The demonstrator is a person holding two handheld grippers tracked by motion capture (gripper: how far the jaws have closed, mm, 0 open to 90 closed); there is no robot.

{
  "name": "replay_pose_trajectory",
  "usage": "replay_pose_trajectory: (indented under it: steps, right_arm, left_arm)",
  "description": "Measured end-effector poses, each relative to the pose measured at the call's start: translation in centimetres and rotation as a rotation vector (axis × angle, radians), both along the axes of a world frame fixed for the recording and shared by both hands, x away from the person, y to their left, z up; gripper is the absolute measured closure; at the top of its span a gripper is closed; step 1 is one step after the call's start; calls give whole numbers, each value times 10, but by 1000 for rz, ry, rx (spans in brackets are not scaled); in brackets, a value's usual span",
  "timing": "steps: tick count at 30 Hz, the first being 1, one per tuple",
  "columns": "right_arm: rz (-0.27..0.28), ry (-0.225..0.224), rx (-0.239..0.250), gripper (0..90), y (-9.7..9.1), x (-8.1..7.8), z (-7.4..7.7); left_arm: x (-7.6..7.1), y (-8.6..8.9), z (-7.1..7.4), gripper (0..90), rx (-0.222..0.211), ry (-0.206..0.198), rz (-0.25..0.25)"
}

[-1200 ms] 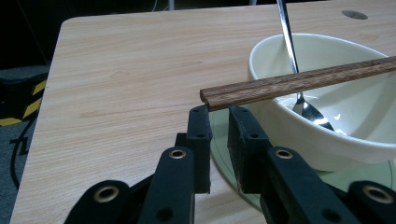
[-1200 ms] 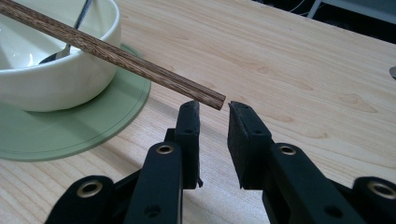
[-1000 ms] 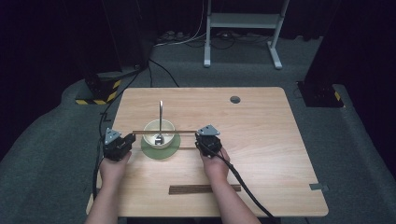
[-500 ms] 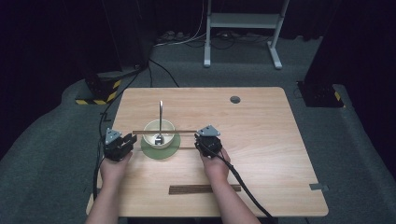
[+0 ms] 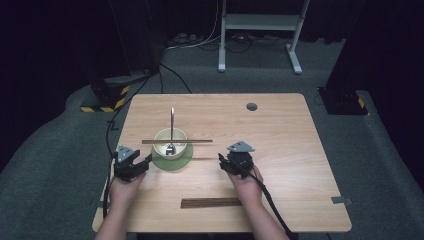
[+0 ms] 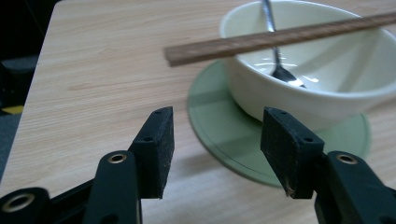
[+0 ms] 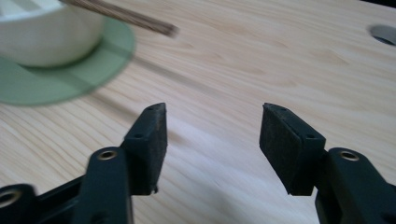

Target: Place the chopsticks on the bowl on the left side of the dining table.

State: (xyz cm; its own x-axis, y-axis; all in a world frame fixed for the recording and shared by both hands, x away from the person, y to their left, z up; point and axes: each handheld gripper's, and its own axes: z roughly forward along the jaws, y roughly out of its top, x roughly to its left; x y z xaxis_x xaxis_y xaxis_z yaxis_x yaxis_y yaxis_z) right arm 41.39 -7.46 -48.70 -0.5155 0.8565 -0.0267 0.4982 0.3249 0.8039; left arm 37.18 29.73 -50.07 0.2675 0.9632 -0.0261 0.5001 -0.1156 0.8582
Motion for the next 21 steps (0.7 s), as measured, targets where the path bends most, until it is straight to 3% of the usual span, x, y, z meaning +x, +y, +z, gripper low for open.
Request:
replay_pose_trajectory:
  steps: [3, 5, 10, 12, 14, 15, 17, 19, 20, 21]
  right_arm:
    - [-19, 19, -14, 369, -29, -6, -4]
    - [-38, 30, -15, 367, -53, -12, -9]
    - [-112, 44, -11, 360, -116, -27, -27]
    - [-150, 56, -9, 348, -138, -33, -32]
    - [-186, 81, 3, 325, -161, -37, -34]
    - [-195, 72, 15, 324, -167, -38, -34]
    - [-208, 56, -13, 319, -179, -42, -33]
    - [-217, 86, -28, 302, -189, -42, -34]
    - [-223, 126, -23, 292, -191, -42, -34]
    - [-218, 124, -28, 286, -194, -42, -35]
  left_arm:
    - [-7, -13, -3, 405, 17, 61, -44]
    - [-14, -22, -6, 394, 16, 57, -84]
    - [-27, -42, -19, 340, 56, 146, -147]
    - [-33, -48, -24, 304, 44, 173, -150]
    - [-39, -53, -25, 278, 67, 174, -146]
    - [-41, -55, -25, 269, 85, 165, -145]
    - [-46, -57, -26, 255, 107, 171, -139]
    - [-50, -57, -27, 228, 92, 179, -124]
    - [-52, -56, -27, 214, 84, 183, -119]
    - [-55, -56, -28, 201, 74, 184, -113]
